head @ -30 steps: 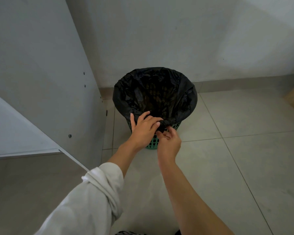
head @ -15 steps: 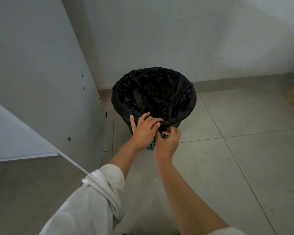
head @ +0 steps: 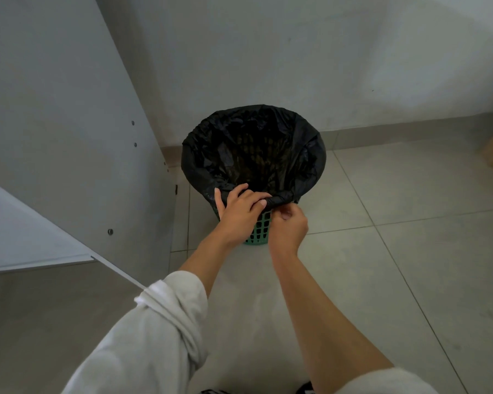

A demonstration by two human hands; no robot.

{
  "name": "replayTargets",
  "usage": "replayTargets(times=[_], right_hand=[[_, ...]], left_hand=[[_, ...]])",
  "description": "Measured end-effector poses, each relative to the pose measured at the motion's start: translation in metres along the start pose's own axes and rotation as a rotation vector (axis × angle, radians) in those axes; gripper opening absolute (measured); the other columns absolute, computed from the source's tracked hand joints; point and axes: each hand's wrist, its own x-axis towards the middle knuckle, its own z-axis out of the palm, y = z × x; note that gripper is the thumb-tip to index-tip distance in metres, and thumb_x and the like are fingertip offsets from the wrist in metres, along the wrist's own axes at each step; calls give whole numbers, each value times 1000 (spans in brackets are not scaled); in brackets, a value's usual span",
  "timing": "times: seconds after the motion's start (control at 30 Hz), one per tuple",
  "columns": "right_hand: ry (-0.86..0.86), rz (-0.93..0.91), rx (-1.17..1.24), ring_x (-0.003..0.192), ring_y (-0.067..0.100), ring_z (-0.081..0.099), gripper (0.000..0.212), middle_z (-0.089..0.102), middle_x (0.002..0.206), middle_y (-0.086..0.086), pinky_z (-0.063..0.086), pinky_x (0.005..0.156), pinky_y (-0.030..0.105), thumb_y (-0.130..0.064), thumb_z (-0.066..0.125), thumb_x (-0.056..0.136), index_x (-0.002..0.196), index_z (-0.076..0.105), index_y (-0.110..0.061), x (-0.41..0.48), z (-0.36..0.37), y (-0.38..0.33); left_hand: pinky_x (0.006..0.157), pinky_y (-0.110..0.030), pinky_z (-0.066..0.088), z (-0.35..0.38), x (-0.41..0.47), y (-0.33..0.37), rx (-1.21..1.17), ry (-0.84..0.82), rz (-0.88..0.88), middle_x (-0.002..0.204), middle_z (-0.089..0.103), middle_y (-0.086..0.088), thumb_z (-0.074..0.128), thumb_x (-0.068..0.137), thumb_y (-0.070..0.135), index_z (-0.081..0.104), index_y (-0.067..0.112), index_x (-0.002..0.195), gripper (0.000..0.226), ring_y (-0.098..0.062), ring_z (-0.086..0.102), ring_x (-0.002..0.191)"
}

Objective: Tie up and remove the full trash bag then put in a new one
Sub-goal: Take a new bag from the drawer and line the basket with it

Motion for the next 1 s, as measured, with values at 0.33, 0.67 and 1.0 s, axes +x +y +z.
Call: replayTargets(times=[0.33,0.67,1.0], right_hand=[[-220,418,514,72,16,52,26,63,86,9,42,60,24,10,50,80,85,66,-10,-12,2,-15],[-46,651,926,83,20,63,16,65,89,13,53,76,24,3,46,89,85,61,1,-12,-9,-32],[-154,758,948,89,17,60,28,63,93,8,49,75,23,-32,57,92,92,58,-3,1,-1,-41]], left_hand=[[105,-43,-28,0,-5,-6,-29,10,6,127,54,16,34,100,35,59,32,118,31,-4,18,137],[105,-41,-29,0,-3,-7,-60,1,16,123,56,14,36,99,36,61,30,117,31,-5,18,138],[106,-44,-28,-4,0,-5,-46,-23,4,131,50,12,34,100,35,57,31,124,33,-7,14,140]])
